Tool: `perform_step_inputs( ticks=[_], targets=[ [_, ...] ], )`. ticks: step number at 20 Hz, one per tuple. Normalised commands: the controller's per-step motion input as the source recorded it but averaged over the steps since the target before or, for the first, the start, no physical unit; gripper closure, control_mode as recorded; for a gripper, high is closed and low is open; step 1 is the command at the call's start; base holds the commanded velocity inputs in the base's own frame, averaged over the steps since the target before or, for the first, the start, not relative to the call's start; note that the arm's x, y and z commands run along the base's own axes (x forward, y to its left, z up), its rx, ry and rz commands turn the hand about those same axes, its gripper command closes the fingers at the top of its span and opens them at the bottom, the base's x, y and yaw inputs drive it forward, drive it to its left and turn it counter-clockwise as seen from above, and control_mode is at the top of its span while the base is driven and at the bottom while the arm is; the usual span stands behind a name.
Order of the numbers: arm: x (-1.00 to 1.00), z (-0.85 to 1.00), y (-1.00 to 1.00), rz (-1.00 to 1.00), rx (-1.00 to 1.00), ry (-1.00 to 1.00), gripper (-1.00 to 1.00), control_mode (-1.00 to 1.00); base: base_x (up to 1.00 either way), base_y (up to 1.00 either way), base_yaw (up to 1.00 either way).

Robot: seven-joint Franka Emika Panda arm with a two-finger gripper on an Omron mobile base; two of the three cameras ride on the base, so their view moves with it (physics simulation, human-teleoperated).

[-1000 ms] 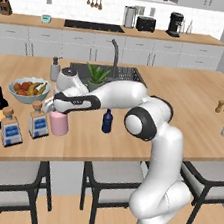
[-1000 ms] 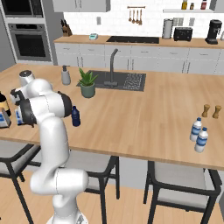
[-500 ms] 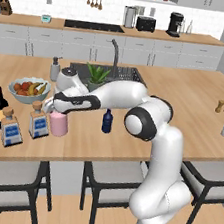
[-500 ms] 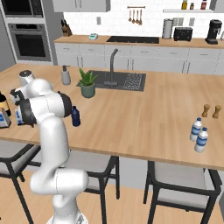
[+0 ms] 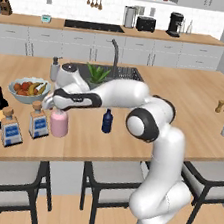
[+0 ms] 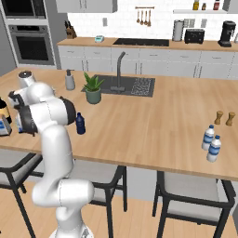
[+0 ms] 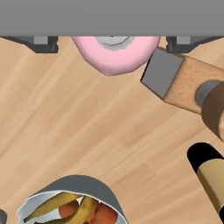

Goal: Move the plastic bottles in the middle to the plastics group, and the glass bottles in the middle to the glass group.

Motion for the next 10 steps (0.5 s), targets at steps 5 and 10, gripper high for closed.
perform_step_inputs(
  ticks=[5, 10],
  targets=[
    [-0.19, 0.44, -0.13, -0.02, 0.00, 0.00, -1.00, -1.00, 0.00, 0.00, 0.00],
    [-0.46, 0.13, -0.60, -0.11, 0.00, 0.00, -1.00, -1.00, 0.00, 0.00, 0.00]
  ],
)
